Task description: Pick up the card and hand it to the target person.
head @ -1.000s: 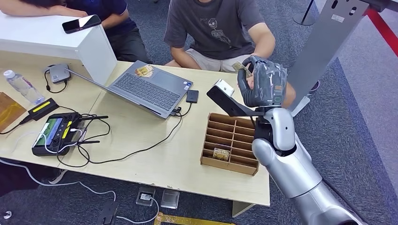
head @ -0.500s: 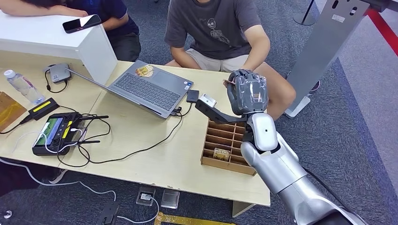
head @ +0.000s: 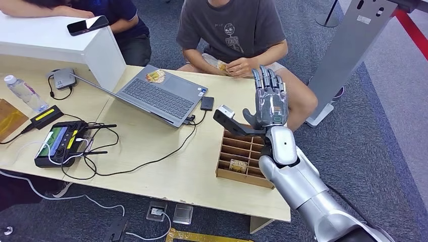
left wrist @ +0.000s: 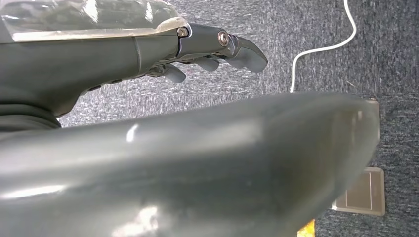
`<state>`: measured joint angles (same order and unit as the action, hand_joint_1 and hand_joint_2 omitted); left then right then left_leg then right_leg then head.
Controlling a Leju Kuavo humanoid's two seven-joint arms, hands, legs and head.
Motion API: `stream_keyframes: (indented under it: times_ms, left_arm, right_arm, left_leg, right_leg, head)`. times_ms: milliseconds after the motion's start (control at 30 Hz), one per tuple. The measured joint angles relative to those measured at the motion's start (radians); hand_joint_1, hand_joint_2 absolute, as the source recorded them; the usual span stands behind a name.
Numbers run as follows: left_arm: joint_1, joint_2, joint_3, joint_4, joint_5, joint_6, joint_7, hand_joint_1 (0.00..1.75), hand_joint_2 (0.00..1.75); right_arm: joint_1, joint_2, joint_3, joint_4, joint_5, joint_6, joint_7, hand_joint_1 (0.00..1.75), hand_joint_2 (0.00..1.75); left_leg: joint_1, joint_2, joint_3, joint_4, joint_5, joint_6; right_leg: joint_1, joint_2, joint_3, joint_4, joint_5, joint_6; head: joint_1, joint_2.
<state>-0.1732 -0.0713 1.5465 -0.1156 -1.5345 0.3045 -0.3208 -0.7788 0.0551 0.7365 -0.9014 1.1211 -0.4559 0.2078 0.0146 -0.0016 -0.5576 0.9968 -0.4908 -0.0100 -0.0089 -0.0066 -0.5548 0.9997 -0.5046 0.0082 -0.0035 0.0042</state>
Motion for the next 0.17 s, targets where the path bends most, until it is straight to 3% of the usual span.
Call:
stream_keyframes:
  times_ms: [167]
  left_arm:
    - [0.0,0.0,0.0,0.0,0.006,0.001,0.004,0.0,0.0]
  right_arm:
    - [0.015,-0.008,-0.009,-0.03,0.035,-0.015,0.028,0.0,1.75]
  left_leg:
    - [0.0,0.0,0.0,0.0,0.0,0.0]
  right_leg:
    - [0.0,0.0,0.0,0.0,0.0,0.0]
  head:
    - [0.0,0.0]
